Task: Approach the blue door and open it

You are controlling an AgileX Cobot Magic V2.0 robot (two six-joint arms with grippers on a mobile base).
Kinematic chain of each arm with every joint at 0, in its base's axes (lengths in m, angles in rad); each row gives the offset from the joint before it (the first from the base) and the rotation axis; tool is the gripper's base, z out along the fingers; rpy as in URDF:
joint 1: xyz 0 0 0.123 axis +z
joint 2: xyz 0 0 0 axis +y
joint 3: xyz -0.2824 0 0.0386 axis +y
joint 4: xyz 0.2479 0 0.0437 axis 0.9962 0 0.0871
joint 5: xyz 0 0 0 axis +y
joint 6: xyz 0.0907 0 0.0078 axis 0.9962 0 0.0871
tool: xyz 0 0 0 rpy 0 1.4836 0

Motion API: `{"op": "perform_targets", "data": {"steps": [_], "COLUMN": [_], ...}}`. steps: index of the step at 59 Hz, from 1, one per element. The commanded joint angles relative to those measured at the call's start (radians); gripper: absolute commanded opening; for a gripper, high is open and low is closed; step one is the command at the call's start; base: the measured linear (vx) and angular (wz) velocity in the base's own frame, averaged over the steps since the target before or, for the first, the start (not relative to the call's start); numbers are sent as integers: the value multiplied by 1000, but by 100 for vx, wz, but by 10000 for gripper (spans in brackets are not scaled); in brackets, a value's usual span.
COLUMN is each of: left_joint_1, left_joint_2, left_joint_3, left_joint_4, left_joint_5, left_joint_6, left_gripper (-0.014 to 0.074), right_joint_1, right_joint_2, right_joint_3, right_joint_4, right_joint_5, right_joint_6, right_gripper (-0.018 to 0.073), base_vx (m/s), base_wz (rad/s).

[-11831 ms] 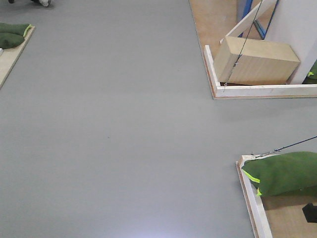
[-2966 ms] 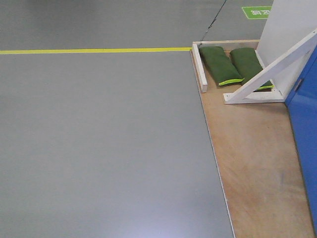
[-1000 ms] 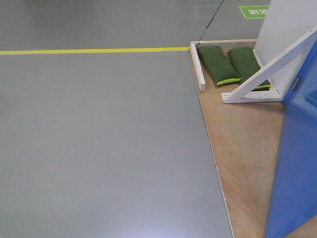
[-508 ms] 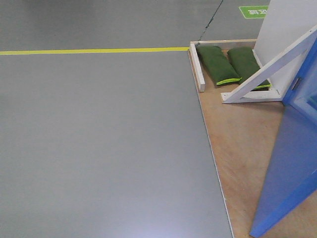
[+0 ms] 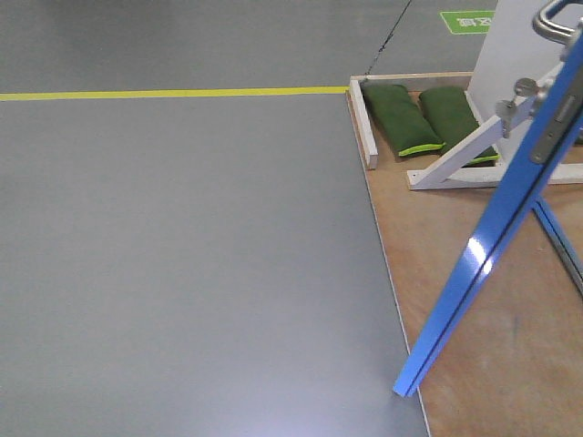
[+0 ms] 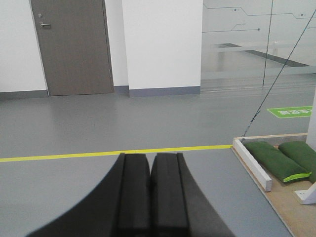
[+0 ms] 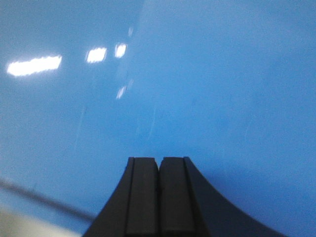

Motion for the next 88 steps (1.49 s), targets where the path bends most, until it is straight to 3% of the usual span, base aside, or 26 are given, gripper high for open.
{"op": "perform_targets", "data": {"steps": [1,13,36,53,88], "left_joint_1": [1,1,1,1,1], "left_joint_2": [-13,-13,-13,-13,-13], "left_joint_3": [-27,-27,-27,-27,-27], "left_joint_4": [-2,-2,-2,-2,-2], "left_joint_5": [-81,-81,-81,-81,-81], "left_joint_6": [-7,-7,-7,-7,-7], "left_gripper": [73,73,73,73,73], "right_joint_1": [36,78,186,243,244], "right_joint_2": [-6,62,177,197,197], "right_joint_3": [-31,-31,-31,-32,-33], "right_joint_4": [39,-42,-15,43,79], "right_joint_5": [-53,-220,-362,-384,-383], "right_joint_6": [-17,-17,-17,-17,-17], "right_gripper": [-1,-1,-1,-1,-1], "base_vx": [0,0,0,0,0], "base_wz": [0,0,0,0,0]}}
